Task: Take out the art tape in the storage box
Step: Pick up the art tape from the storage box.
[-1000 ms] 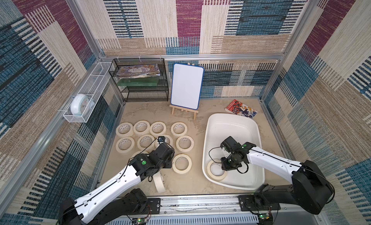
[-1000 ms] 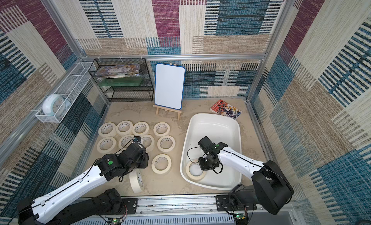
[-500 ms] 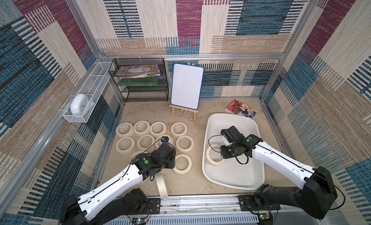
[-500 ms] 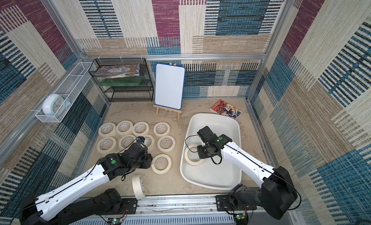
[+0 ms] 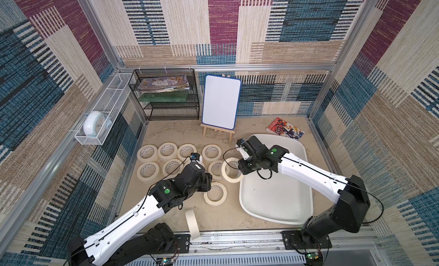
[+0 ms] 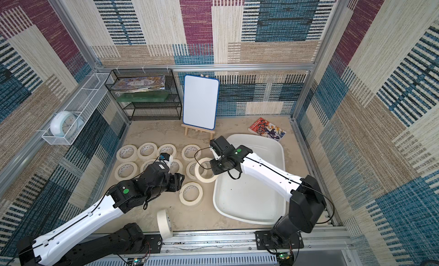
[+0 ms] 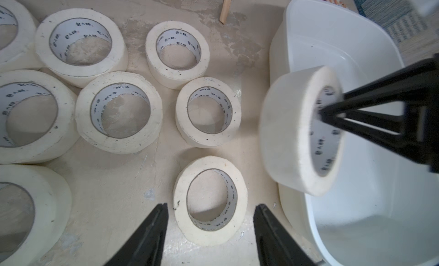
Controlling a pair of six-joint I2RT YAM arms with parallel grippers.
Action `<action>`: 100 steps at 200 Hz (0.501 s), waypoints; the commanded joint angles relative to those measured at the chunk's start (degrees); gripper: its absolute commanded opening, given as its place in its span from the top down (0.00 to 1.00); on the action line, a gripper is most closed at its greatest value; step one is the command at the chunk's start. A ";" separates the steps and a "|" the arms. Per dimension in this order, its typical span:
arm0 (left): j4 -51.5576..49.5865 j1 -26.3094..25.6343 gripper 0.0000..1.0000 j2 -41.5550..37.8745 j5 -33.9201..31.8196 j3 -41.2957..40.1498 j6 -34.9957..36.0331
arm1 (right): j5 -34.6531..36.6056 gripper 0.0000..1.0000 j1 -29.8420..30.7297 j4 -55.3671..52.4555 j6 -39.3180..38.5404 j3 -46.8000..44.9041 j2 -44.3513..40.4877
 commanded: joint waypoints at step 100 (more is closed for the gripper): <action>3.75 0.30 0.46 7.32 -3.29 0.21 3.69 | -5.50 1.00 6.16 3.78 -1.22 6.03 7.51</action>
